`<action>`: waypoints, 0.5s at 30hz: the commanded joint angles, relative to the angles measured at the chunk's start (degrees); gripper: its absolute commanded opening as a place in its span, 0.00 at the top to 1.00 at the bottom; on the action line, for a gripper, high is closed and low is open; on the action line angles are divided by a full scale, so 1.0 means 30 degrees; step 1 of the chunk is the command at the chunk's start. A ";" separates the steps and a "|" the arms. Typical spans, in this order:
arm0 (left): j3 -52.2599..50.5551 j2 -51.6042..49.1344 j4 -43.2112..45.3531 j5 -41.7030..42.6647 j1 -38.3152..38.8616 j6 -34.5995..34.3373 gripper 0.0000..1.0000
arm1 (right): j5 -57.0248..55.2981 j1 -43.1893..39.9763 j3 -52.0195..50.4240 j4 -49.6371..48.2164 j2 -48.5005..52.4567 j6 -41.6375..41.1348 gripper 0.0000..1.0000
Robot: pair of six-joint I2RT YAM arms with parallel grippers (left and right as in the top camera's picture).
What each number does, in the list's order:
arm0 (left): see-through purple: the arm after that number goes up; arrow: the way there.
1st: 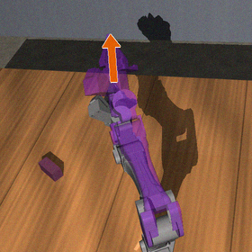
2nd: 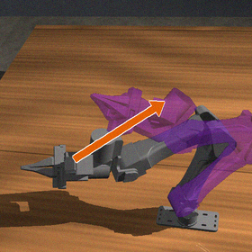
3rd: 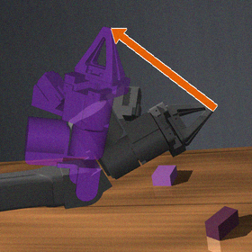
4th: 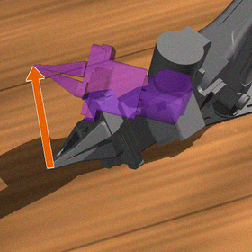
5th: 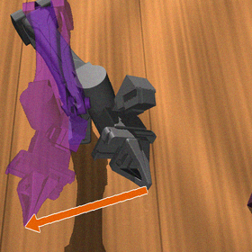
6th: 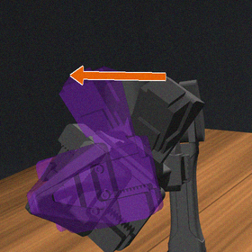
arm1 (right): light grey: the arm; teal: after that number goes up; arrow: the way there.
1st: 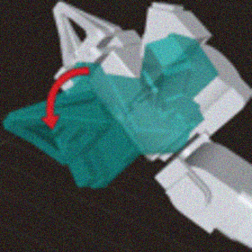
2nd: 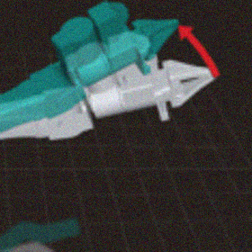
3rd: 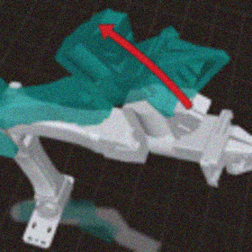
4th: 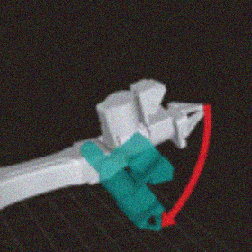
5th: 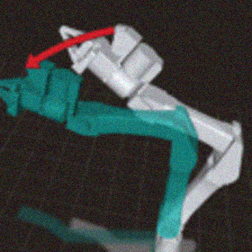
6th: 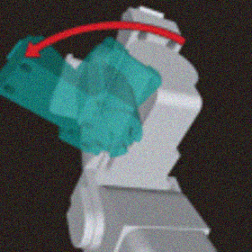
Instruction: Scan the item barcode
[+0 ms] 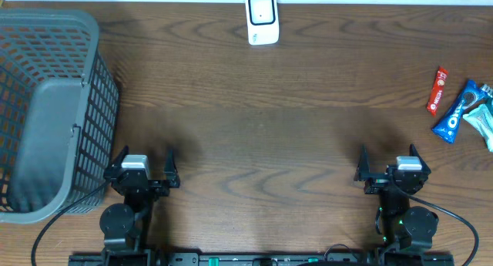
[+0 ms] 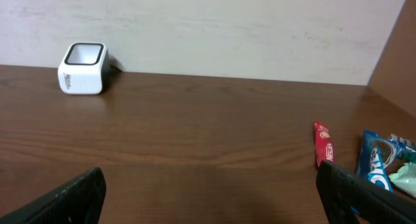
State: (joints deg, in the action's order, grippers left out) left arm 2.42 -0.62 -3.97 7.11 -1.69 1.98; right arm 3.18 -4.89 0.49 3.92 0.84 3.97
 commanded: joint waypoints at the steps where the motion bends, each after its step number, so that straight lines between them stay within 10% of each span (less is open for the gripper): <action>1: -0.0736 0.0175 0.0007 -0.0721 0.0146 0.0248 0.02 | -0.0102 0.0146 -0.0058 0.0058 -0.0175 -0.0226 0.01; 15: -0.0736 0.0175 0.0000 -0.1042 0.1129 0.0240 0.02 | -0.0102 0.0146 -0.0058 0.0058 -0.0175 -0.0233 0.01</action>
State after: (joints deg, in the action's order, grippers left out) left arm 2.04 -0.62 -3.31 4.34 1.54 2.44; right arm 3.18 -4.80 0.49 3.92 0.84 3.97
